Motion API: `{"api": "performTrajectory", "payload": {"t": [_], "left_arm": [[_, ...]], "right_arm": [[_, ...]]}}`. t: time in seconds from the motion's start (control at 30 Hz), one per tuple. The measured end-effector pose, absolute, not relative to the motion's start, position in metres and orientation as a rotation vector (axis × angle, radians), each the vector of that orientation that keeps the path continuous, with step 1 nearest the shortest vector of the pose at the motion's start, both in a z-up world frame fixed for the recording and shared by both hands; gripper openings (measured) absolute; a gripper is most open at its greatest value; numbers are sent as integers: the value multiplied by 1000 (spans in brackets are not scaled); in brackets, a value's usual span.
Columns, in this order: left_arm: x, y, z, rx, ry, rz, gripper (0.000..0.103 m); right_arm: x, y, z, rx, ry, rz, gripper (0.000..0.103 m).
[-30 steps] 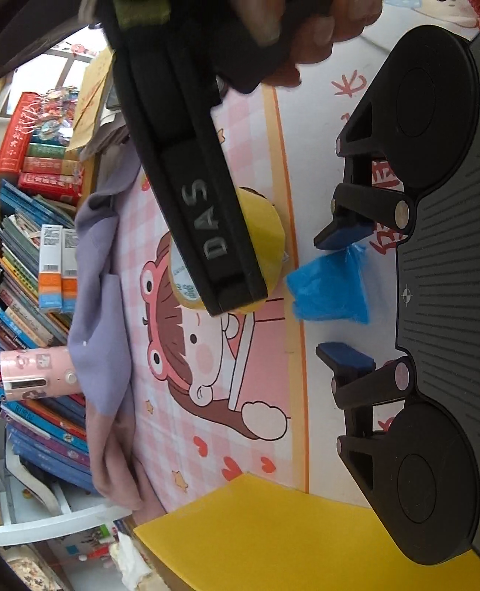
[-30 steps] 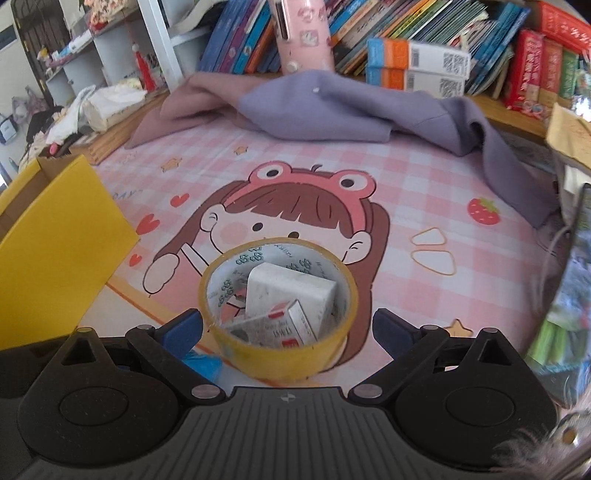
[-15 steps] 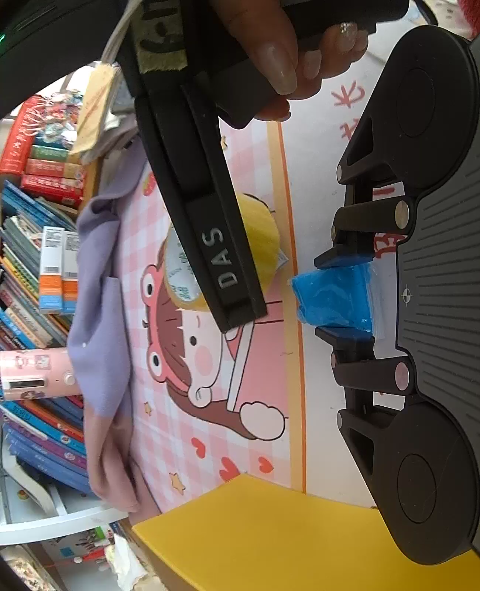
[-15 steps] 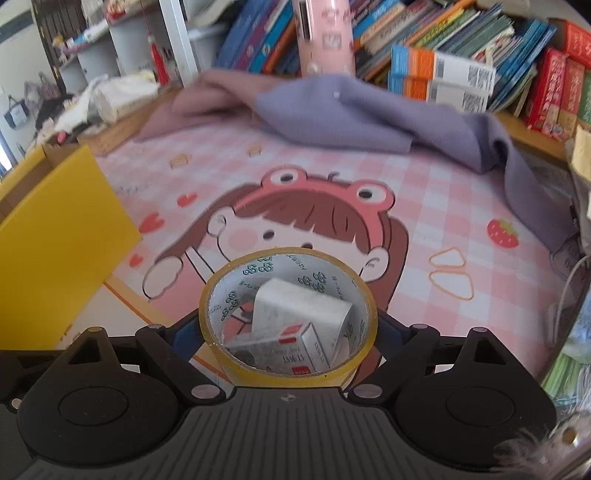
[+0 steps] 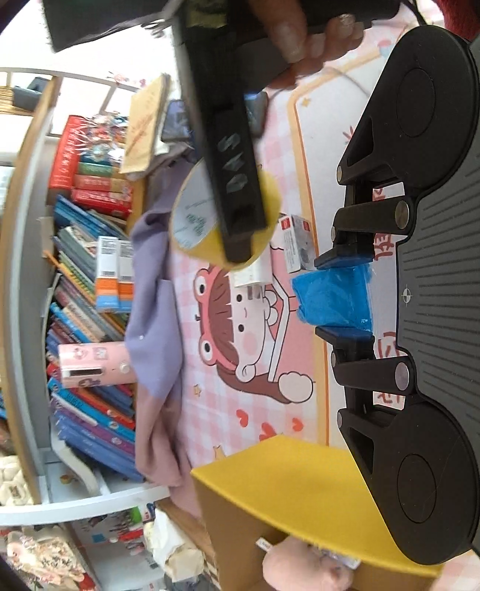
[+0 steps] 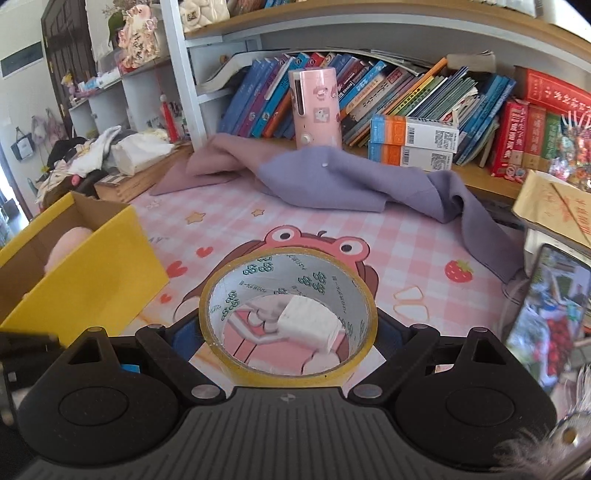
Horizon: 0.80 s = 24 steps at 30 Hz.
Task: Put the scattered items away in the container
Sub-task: 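Lift the blue packet with the left tool while the right tool carries the tape roll toward the box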
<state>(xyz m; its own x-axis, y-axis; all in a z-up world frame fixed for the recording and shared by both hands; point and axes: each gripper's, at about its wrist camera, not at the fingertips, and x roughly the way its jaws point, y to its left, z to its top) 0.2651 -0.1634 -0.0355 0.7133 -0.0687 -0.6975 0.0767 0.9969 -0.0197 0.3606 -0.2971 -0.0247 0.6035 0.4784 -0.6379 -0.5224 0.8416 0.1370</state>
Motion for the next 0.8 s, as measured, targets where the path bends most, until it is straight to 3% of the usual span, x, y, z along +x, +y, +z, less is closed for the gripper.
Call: {"api": "performTrajectory", "payload": {"t": [0.8], "left_arm": [[156, -112, -15, 19, 714, -256, 29]], "right_arm": [[205, -286, -13, -148, 777, 423, 91]]}}
